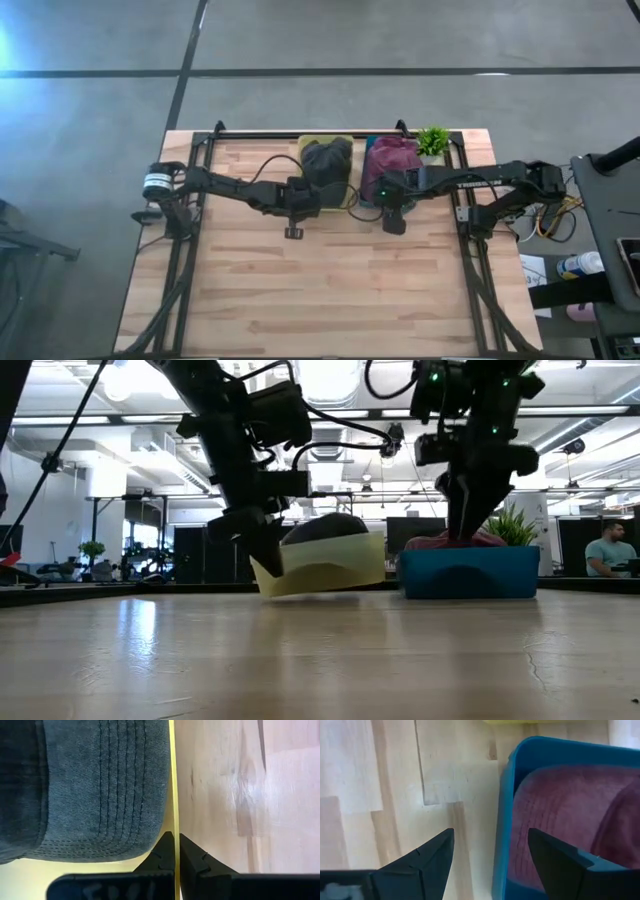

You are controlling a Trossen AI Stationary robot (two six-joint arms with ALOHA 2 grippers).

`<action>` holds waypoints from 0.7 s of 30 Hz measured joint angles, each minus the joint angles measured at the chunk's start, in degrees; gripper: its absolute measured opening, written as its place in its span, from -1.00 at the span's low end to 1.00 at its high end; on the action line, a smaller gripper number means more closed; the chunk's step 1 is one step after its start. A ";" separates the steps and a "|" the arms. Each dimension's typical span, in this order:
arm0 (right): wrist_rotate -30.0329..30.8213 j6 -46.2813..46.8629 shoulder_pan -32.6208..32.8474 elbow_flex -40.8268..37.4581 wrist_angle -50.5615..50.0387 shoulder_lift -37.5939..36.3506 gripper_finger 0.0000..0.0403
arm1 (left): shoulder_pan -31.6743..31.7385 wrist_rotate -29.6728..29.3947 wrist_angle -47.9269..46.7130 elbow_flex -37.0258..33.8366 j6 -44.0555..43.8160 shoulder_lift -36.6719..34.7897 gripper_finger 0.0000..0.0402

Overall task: Sort caps
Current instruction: Adjust the bins

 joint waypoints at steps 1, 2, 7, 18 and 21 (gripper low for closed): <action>0.02 -0.72 0.00 0.00 0.42 0.66 0.24 | 0.00 0.00 0.61 0.00 -0.24 0.11 -1.00; 0.03 -1.46 -0.02 0.00 0.75 1.47 0.24 | 0.02 -0.08 0.90 -0.03 -0.31 0.16 -1.00; -2.05 -3.71 0.00 0.78 2.78 6.45 0.21 | 0.03 -1.33 2.40 0.13 -3.26 0.47 -0.96; -5.72 -9.69 0.98 9.51 3.19 14.52 -0.13 | -1.10 -1.95 -3.53 0.78 0.23 0.36 -0.63; -5.72 -11.71 1.58 12.01 2.30 15.51 -0.20 | -1.25 -2.27 -4.81 0.68 -0.03 0.34 -0.63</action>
